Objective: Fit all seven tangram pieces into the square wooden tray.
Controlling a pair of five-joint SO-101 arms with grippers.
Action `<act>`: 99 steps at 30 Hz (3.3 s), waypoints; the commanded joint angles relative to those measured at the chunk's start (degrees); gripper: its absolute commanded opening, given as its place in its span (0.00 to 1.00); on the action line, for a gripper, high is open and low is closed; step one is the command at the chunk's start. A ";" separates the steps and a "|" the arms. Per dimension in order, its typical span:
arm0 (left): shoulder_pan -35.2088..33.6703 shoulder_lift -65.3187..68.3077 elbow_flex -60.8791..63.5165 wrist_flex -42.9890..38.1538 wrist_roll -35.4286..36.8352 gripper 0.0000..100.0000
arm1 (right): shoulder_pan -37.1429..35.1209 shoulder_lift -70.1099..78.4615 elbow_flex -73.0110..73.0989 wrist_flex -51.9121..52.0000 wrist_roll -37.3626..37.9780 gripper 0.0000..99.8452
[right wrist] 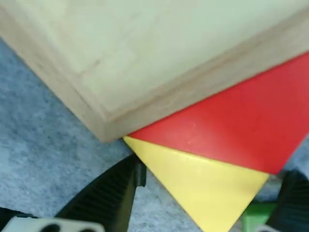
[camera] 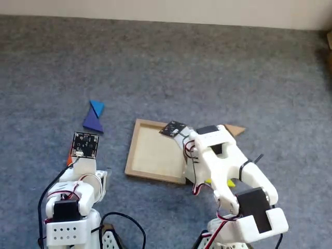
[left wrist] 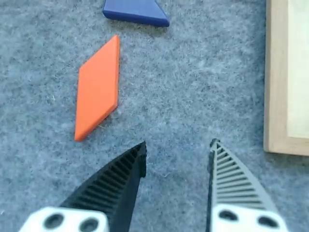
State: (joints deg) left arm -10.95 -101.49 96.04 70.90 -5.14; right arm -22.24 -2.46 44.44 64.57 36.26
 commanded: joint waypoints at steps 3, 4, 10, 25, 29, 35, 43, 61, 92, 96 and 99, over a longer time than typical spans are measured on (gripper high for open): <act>-0.31 -2.86 1.19 0.26 0.53 0.21 | -0.48 0.40 -1.71 -1.10 0.97 0.40; -0.31 -2.86 1.19 0.26 0.53 0.21 | -0.48 0.40 -1.71 -1.19 0.97 0.39; -0.31 -2.86 1.19 0.26 0.53 0.21 | -0.04 0.40 -1.45 -4.00 3.43 0.33; -0.31 -2.86 1.19 0.26 0.53 0.21 | 4.53 -0.13 -1.89 -3.91 3.87 0.26; -0.31 -2.86 1.19 0.26 0.53 0.21 | 6.46 -0.13 -2.07 -3.82 3.87 0.26; -0.31 -2.86 1.19 0.26 0.53 0.21 | 8.57 -0.22 -2.07 -3.82 3.87 0.26; -0.31 -2.86 1.19 0.26 0.53 0.21 | 6.81 0.22 -3.12 -4.09 3.43 0.27; -0.31 -2.86 1.19 0.26 0.53 0.21 | -0.75 0.48 -4.00 -9.01 3.78 0.41; -0.31 -2.86 1.19 0.26 0.53 0.21 | 1.01 0.04 -1.19 1.36 12.22 0.27; -0.31 -2.86 1.19 0.26 0.53 0.21 | 1.10 0.31 -1.19 0.22 12.22 0.27; -0.31 -2.86 1.19 0.26 0.53 0.21 | 1.19 0.04 -1.19 0.57 12.22 0.27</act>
State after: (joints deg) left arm -10.95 -101.49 96.04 70.90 -5.14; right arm -22.24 -2.90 42.86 64.04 48.04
